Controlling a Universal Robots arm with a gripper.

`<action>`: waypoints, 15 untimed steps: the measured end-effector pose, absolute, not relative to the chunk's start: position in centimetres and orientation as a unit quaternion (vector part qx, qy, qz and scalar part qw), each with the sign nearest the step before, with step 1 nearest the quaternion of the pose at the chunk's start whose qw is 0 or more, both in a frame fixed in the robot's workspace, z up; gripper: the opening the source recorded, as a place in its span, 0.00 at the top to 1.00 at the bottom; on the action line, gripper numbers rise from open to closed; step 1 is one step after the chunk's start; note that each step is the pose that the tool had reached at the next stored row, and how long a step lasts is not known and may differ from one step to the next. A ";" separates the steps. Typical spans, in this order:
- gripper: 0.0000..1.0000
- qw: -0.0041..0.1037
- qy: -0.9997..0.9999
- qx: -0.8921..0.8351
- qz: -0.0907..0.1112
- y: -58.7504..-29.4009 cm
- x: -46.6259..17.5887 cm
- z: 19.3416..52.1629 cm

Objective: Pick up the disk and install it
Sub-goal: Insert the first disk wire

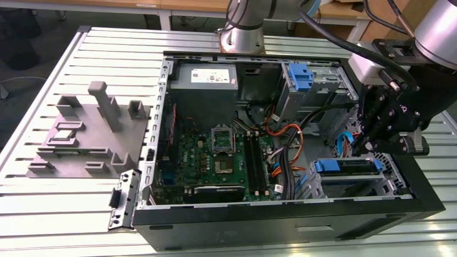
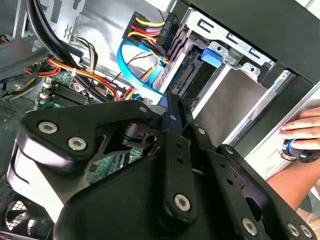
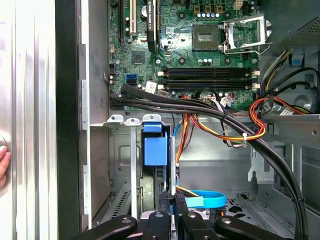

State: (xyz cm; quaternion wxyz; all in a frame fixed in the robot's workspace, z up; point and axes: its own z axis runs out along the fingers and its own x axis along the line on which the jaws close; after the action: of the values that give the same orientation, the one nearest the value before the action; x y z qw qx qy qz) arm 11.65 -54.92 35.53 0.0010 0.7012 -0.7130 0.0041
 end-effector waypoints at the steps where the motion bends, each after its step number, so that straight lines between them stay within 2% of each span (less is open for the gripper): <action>1: 0.84 0.001 -0.713 0.701 0.004 -55.0 11.6 35.5; 15: 0.84 -0.002 -0.713 0.701 0.001 -55.4 11.6 35.4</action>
State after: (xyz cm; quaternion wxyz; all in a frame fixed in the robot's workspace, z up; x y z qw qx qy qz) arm 11.65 -55.39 35.45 -0.0024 0.7013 -0.7129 0.0007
